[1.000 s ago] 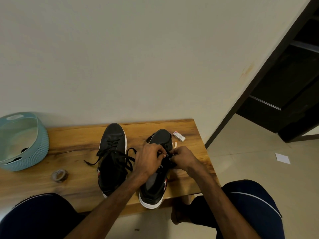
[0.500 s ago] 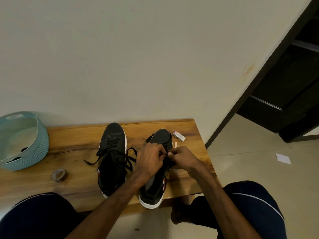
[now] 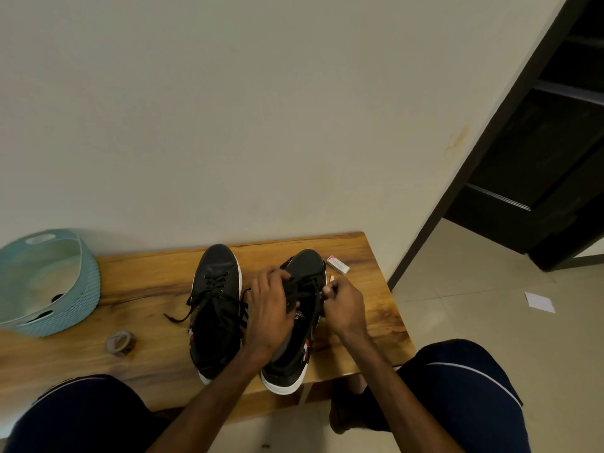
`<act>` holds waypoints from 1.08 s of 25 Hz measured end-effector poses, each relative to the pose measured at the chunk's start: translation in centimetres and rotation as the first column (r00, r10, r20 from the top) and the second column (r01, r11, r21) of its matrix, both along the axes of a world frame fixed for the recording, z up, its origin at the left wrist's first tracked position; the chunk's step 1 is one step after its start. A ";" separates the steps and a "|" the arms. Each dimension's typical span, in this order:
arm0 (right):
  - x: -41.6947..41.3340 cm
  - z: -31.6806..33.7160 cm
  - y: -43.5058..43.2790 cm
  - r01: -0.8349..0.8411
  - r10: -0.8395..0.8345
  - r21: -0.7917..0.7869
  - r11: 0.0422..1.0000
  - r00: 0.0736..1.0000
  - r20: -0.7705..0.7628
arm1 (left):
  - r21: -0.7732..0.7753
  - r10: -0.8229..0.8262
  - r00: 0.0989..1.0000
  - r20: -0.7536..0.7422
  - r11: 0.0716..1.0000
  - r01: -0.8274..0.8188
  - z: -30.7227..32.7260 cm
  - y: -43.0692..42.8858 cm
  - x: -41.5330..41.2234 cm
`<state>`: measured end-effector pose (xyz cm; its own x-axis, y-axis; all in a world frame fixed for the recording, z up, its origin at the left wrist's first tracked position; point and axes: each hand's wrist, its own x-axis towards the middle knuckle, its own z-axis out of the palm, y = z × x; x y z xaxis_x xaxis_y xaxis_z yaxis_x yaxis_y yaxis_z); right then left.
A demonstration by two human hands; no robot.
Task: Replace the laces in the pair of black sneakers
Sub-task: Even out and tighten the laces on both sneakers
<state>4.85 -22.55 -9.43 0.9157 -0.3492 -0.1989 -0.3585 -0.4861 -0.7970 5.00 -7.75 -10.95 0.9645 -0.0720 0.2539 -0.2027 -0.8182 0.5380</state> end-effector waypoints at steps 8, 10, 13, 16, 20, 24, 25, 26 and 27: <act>-1.7 0.0 -0.2 -0.091 0.089 -0.047 0.995 0.995 -0.051 | -0.552 0.039 0.901 -0.432 0.778 -0.298 1.2 -0.3 -0.2; -1.5 0.0 -0.3 -0.129 0.127 -0.023 0.991 0.989 -0.076 | -0.273 0.165 0.850 -0.500 0.901 -0.336 1.1 0.6 3.0; -1.0 -0.3 -0.3 -0.175 0.171 -0.037 0.984 0.980 -0.107 | 0.100 0.192 0.773 -0.605 0.981 -0.165 -0.3 0.3 7.8; -0.6 -0.7 -0.1 -0.200 0.192 -0.053 0.978 0.973 -0.127 | 0.045 0.135 0.712 -0.689 0.989 -0.144 -2.7 -0.1 10.7; -0.1 -0.9 0.2 -0.237 0.223 -0.099 0.966 0.965 -0.135 | -0.551 -0.078 0.742 -0.666 0.722 -0.418 -1.7 -0.4 10.9; 0.3 -0.5 1.1 -0.310 0.292 -0.134 0.941 0.946 -0.141 | -0.894 -0.281 0.854 -0.437 0.238 -0.379 2.1 0.2 11.2; 0.4 -0.4 1.3 -0.314 0.298 -0.121 0.942 0.945 -0.132 | -0.908 -0.293 0.870 -0.397 0.259 -0.328 2.8 0.6 11.3; 0.5 -0.3 1.6 -0.314 0.300 -0.113 0.943 0.946 -0.125 | -0.885 -0.274 0.878 -0.392 0.372 -0.280 3.1 1.0 11.3; 0.6 -0.1 1.9 -0.323 0.309 -0.120 0.939 0.944 -0.118 | -0.821 -0.254 0.888 -0.384 0.535 -0.202 3.0 1.5 11.2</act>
<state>5.40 -20.62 -9.57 0.9620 -0.0749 -0.2626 -0.2406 -0.6878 -0.6849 16.19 -6.27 -7.98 0.9759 -0.0787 -0.2034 0.2075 0.0476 0.9771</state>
